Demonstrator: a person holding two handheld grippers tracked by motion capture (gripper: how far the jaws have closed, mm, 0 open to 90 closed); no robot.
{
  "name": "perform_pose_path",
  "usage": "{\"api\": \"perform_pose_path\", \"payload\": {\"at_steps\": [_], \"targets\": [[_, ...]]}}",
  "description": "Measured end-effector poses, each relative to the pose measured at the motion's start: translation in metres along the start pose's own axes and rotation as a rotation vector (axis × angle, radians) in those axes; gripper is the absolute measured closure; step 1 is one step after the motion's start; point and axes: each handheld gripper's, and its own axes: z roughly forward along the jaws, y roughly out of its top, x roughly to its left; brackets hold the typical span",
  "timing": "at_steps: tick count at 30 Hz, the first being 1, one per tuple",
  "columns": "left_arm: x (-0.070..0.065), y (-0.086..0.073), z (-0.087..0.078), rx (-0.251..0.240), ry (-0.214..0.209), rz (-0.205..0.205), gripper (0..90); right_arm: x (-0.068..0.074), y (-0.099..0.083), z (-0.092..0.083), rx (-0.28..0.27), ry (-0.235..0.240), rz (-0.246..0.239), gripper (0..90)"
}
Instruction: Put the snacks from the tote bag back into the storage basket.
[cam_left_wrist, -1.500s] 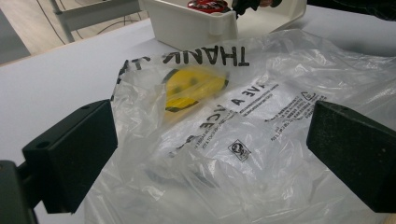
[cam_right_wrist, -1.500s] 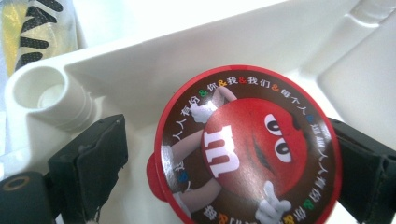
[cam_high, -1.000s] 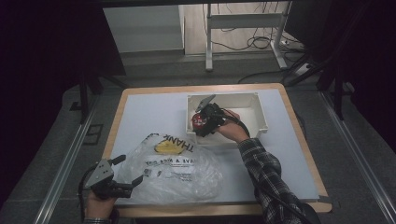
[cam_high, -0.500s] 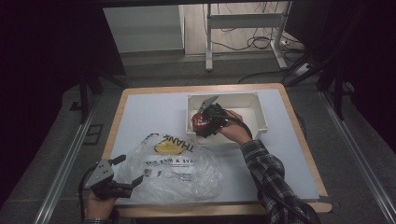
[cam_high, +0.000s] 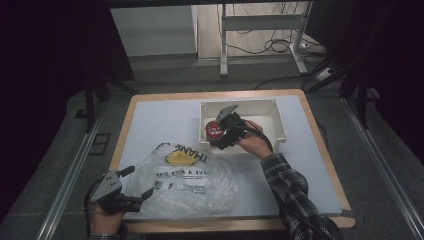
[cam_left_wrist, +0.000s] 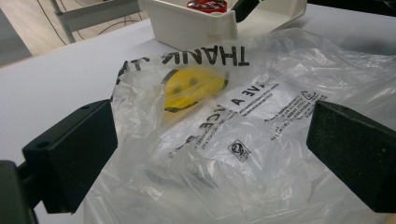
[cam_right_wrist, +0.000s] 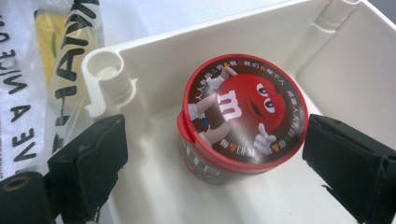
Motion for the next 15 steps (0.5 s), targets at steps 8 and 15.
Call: {"api": "perform_pose_path", "payload": {"at_steps": [8,15], "targets": [[0.0,0.0,0.0,0.001,0.0,0.001,1.8,0.002,-0.009,-0.005,-0.029,0.0,0.019,7.0],[0.0,0.0,0.0,0.0,-0.001,0.001,1.8,0.005,-0.014,-0.007,-0.042,-0.001,0.019,7.0]]}}
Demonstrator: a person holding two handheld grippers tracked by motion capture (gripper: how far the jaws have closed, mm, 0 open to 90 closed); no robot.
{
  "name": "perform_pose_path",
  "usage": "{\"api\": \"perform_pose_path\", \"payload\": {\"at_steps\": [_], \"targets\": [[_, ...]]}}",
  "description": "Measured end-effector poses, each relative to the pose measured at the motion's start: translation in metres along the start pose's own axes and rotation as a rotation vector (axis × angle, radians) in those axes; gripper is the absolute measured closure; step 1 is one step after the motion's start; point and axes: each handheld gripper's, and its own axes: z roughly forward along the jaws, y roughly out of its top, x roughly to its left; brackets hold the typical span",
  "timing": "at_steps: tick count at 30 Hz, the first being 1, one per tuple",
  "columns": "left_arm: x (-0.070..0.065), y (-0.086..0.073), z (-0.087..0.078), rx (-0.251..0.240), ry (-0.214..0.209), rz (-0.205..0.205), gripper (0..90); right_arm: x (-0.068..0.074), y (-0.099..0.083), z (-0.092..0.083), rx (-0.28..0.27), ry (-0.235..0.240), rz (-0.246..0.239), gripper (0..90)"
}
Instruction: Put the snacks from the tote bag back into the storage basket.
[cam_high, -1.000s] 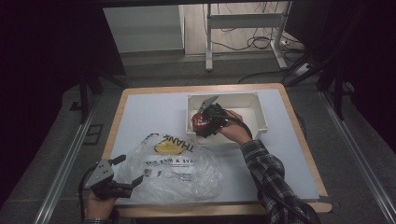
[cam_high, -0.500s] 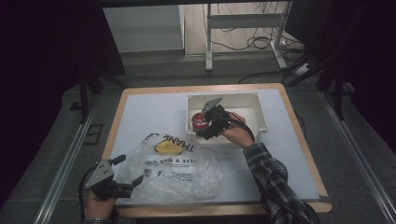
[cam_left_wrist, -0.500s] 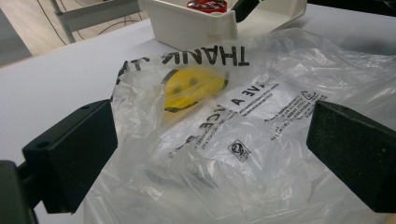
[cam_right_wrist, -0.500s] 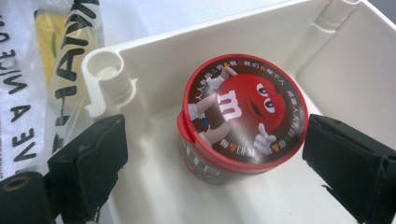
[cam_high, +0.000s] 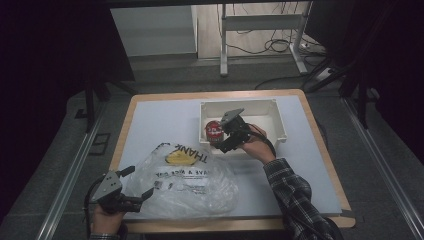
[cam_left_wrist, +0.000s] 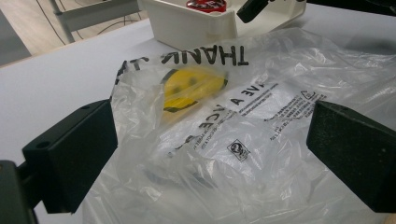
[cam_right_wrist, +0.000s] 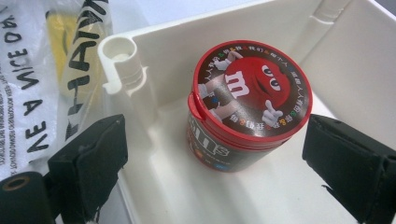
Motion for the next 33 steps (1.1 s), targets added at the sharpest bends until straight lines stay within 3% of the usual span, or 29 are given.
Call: {"api": "perform_pose_path", "payload": {"at_steps": [33], "targets": [[-0.001,0.001,-0.001,0.001,0.001,0.014,1.6,0.013,-0.011,-0.008,0.004,0.027,0.014,5.0]]}}
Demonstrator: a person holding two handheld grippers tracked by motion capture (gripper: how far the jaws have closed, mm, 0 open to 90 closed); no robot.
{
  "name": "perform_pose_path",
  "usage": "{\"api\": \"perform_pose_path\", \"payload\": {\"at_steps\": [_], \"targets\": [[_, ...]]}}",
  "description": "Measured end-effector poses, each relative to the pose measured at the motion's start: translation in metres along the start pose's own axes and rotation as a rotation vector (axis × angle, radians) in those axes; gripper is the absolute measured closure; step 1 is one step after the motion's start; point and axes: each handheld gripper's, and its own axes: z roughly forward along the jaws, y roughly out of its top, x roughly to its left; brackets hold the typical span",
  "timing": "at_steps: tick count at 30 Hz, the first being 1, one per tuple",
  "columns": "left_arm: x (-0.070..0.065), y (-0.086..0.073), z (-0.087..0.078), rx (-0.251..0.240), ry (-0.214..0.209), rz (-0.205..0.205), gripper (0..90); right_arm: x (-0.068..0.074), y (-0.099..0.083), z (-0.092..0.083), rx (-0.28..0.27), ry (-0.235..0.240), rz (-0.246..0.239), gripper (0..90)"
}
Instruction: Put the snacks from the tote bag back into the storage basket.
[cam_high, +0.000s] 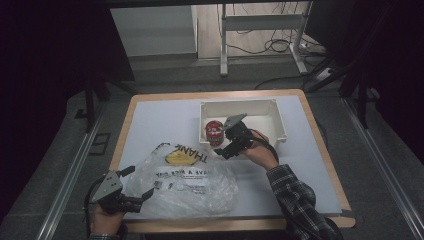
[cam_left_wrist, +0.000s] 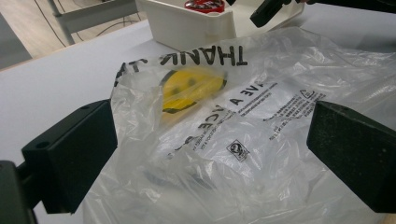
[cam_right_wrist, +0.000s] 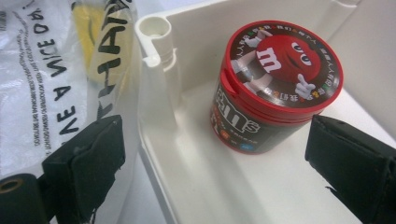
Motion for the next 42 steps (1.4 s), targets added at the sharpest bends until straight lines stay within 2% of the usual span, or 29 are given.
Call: {"api": "perform_pose_path", "payload": {"at_steps": [42], "targets": [[0.0,-0.001,-0.001,-0.003,0.005,-0.003,1.2,0.02,-0.013,-0.022,-0.034,0.011,0.014,4.3]]}}
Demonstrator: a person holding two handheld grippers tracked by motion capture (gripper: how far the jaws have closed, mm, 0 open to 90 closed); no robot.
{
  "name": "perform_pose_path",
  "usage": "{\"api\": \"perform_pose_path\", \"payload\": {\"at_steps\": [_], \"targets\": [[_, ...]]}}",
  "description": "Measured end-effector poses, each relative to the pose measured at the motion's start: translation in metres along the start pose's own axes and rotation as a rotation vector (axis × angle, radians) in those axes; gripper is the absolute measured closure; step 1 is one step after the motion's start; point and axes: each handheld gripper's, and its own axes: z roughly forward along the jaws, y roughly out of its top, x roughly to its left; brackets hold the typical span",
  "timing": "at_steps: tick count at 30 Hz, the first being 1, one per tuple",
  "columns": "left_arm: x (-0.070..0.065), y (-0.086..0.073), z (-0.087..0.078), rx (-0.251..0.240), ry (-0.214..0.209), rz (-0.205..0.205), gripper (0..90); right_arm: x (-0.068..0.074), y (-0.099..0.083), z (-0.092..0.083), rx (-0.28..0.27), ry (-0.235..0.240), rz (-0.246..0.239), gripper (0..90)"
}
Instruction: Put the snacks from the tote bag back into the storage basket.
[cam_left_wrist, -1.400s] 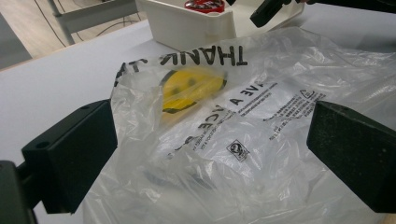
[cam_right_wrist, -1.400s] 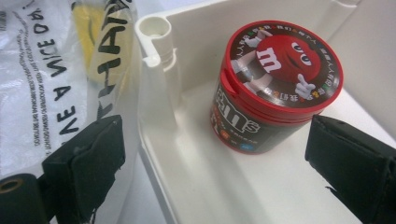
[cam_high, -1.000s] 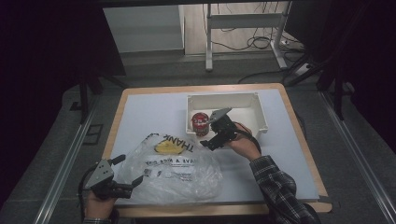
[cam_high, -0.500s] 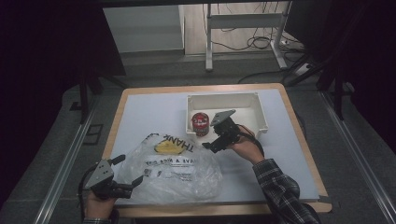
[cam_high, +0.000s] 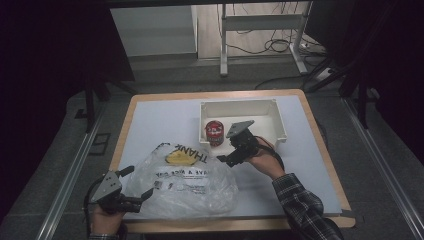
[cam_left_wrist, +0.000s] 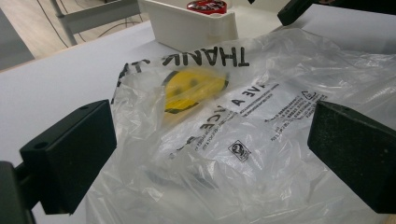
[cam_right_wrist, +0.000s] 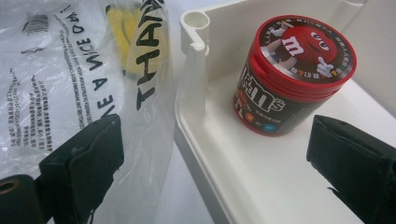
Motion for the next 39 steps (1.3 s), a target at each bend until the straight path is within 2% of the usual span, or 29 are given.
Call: {"api": "perform_pose_path", "payload": {"at_steps": [9,20,39], "targets": [[0.0,0.0,0.0,0.0,-0.001,-0.001,1.2,0.003,-0.003,-0.007,-0.018,0.001,0.003,4.3],[0.0,0.0,0.0,0.001,-0.002,0.002,1.2,0.008,-0.009,-0.01,-0.007,0.008,0.006,4.3],[-0.001,0.0,0.001,0.002,-0.002,0.003,1.1,0.012,-0.016,-0.021,-0.007,-0.006,0.003,4.3]]}}
